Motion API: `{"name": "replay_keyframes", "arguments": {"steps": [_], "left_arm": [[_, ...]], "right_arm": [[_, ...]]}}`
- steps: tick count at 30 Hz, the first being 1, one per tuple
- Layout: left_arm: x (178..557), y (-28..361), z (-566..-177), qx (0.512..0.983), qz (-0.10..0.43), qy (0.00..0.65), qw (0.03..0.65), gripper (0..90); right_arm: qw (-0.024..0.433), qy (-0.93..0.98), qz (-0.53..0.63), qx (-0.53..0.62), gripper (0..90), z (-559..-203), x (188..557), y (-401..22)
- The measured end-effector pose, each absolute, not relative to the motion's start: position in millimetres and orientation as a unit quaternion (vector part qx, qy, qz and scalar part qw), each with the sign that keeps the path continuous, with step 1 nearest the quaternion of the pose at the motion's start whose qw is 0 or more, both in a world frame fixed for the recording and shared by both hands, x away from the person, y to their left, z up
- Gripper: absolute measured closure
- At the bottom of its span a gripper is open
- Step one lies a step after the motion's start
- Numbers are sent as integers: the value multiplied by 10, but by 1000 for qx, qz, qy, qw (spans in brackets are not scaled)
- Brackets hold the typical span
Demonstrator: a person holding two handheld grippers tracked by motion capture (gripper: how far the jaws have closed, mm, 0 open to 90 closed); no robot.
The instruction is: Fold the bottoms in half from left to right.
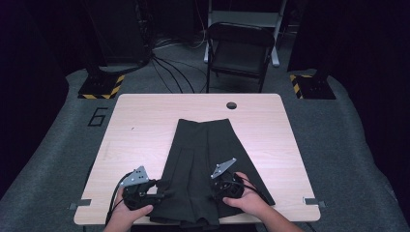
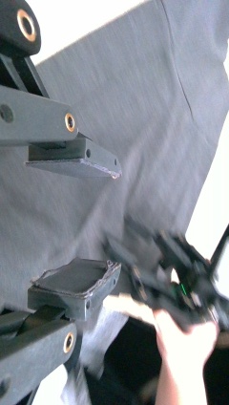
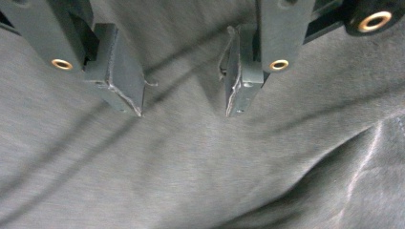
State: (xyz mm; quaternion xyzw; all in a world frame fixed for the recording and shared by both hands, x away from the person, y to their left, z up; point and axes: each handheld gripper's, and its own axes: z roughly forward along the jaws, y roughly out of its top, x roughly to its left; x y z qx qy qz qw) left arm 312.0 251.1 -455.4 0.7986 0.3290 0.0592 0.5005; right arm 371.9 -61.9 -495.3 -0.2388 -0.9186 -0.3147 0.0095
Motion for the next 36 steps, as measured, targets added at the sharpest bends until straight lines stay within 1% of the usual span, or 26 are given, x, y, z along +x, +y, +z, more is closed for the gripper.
{"name": "replay_keyframes", "arguments": {"steps": [2, 3, 5, 12, 13, 14, 17, 18, 19, 23, 24, 25, 26, 27, 28, 29, 31, 32, 33, 34, 36], "left_arm": [[3167, 2550, -4617, 799, 68, 345, 488, 448], [3185, 2565, -4635, 800, 71, 347, 484, 448], [3215, 2586, -4674, 798, 68, 359, 479, 441], [3283, 2634, -4782, 809, 81, 375, 445, 428], [3283, 2634, -4782, 809, 81, 375, 445, 426], [3289, 2635, -4799, 805, 84, 381, 446, 426], [3315, 2652, -4835, 806, 80, 388, 439, 421], [3315, 2652, -4835, 806, 80, 388, 439, 420], [3314, 2652, -4847, 807, 86, 390, 434, 417], [3318, 2660, -4854, 808, 92, 388, 433, 416], [3313, 2656, -4856, 806, 87, 394, 433, 416], [3320, 2654, -4864, 807, 86, 392, 433, 415], [3326, 2657, -4867, 810, 84, 391, 429, 415], [3333, 2649, -4884, 813, 83, 392, 423, 415], [3333, 2649, -4884, 813, 83, 392, 423, 415], [3332, 2636, -4890, 813, 87, 390, 423, 415], [3336, 2637, -4890, 816, 94, 386, 420, 415], [3336, 2637, -4890, 816, 94, 386, 420, 415], [3338, 2630, -4898, 816, 91, 389, 419, 416], [3338, 2630, -4898, 816, 91, 389, 419, 417], [3328, 2602, -4911, 823, 73, 379, 415, 417]], "right_arm": [[5, -912, -315, -261, 466, -4897, 3770, -662], [-7, -903, -333, -271, 461, -4881, 3815, -673], [-14, -892, -347, -290, 443, -4856, 3865, -669], [-55, -875, -349, -330, 407, -4886, 4086, -501], [-55, -875, -349, -330, 407, -4886, 4086, -501], [-54, -873, -340, -346, 384, -4912, 4133, -428], [-72, -878, -325, -345, 367, -4982, 4198, -337], [-72, -878, -325, -345, 367, -4982, 4198, -337], [-68, -874, -318, -360, 345, -5044, 4227, -262], [-72, -869, -324, -366, 362, -5061, 4231, -194], [-74, -868, -321, -371, 388, -5060, 4221, -161], [-89, -867, -321, -371, 507, -5042, 4196, -119], [-89, -867, -321, -371, 507, -5042, 4196, -119], [-92, -865, -322, -373, 623, -5020, 4189, -114], [-92, -865, -322, -373, 623, -5020, 4189, -114], [-89, -863, -333, -370, 740, -4980, 4199, -131], [-91, -861, -342, -366, 787, -4933, 4191, -138], [-91, -861, -342, -366, 787, -4933, 4191, -138], [-100, -860, -351, -357, 807, -4855, 4170, -125], [-100, -860, -351, -357, 807, -4855, 4170, -125], [-108, -858, -359, -352, 807, -4790, 4157, -101]]}}
